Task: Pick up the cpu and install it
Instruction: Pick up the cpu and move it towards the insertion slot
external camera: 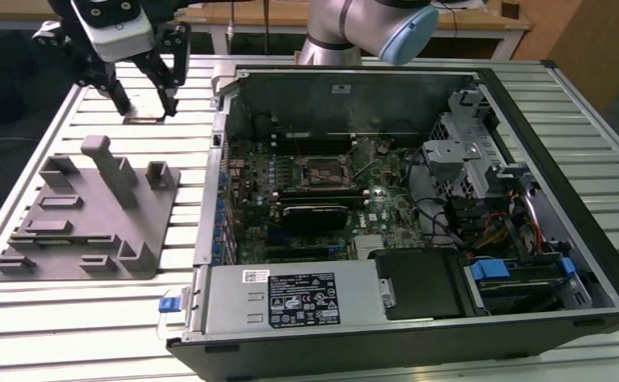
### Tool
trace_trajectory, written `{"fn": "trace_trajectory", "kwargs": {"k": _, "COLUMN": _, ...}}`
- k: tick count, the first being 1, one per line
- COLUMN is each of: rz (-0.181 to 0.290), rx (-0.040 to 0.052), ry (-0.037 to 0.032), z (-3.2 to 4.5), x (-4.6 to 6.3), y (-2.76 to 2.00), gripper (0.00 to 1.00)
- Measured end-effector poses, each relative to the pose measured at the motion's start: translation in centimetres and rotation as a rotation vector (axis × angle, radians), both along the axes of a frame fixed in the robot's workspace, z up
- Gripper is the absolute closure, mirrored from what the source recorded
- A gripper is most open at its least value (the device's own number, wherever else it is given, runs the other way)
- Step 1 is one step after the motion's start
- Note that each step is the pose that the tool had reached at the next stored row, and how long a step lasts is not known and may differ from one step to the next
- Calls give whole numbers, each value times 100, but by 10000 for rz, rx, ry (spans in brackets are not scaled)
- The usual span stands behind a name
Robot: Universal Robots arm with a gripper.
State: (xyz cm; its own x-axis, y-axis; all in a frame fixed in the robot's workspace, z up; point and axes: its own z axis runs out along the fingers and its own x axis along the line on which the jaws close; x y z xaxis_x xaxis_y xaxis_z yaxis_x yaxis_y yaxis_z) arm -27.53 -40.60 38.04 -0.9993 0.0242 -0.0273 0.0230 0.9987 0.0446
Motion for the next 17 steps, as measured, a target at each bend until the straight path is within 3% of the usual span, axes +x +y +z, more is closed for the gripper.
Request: {"fn": "trace_trajectory", "kwargs": {"k": 17, "rz": 1, "rx": -1, "ry": 0, "z": 0, "x": 439, "y": 1, "gripper": 45}}
